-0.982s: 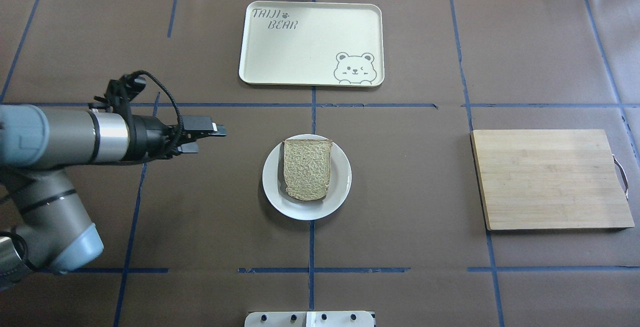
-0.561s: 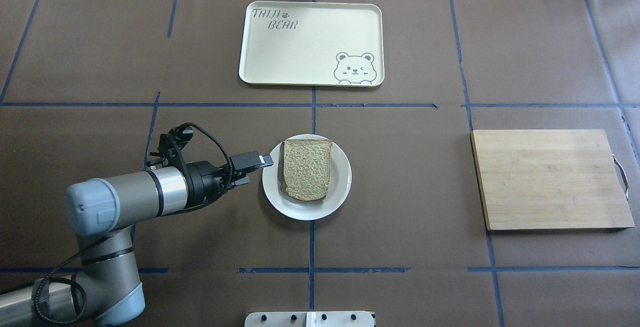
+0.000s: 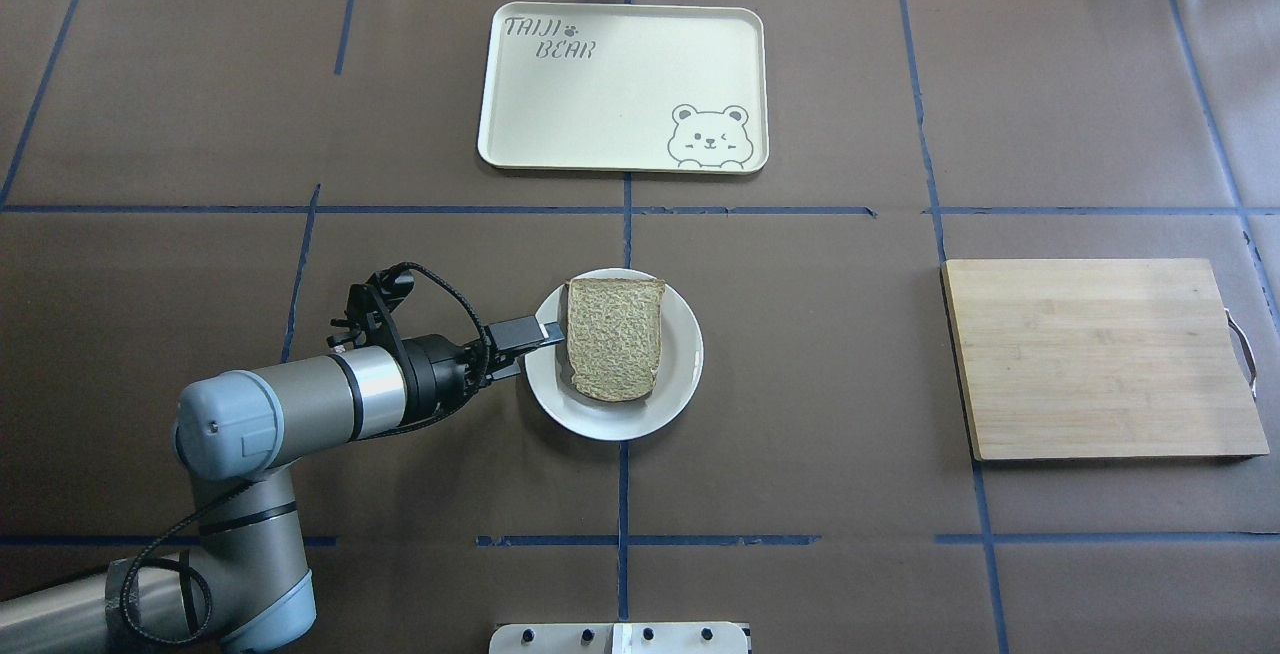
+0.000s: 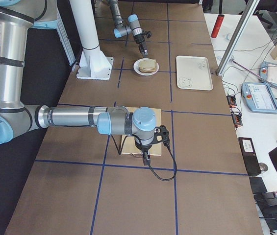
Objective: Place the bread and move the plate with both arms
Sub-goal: 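Bring the left gripper in and grip the rim of the white plate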
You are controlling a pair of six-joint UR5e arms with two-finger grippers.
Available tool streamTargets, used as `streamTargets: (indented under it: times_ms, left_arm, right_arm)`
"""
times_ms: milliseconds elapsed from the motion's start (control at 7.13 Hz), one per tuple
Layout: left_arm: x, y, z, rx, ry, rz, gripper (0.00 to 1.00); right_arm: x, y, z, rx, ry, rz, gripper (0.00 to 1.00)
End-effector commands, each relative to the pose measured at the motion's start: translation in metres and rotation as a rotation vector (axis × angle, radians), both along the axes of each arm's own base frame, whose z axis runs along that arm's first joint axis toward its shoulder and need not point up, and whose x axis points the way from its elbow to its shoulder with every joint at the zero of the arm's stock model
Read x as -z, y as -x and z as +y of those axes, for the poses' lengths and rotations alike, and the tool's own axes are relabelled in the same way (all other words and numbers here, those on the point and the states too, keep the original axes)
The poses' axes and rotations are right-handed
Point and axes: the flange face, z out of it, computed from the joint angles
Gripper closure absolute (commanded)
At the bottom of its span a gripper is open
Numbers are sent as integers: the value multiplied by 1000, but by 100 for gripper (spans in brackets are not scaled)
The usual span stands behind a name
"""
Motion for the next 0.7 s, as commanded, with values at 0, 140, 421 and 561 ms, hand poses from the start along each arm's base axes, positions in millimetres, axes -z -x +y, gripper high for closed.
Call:
streamTargets:
  times_ms: [0,140,421,561]
  left_arm:
    - [-5,-12,-1,-5,5,-14,13]
    - [-5,-13,-1,-7,6,-16,16]
    - [-5,-14,0,-10,5,-14,59]
    - [-4,-15,0,-13,6,-12,70]
  right_arm:
    - [0,0,0,0,0,0,0]
    - [-1,0,0,0,2,0,0]
    - [-1,0,0,0,2,0,0]
    - [-2,0,0,0,3,0,0]
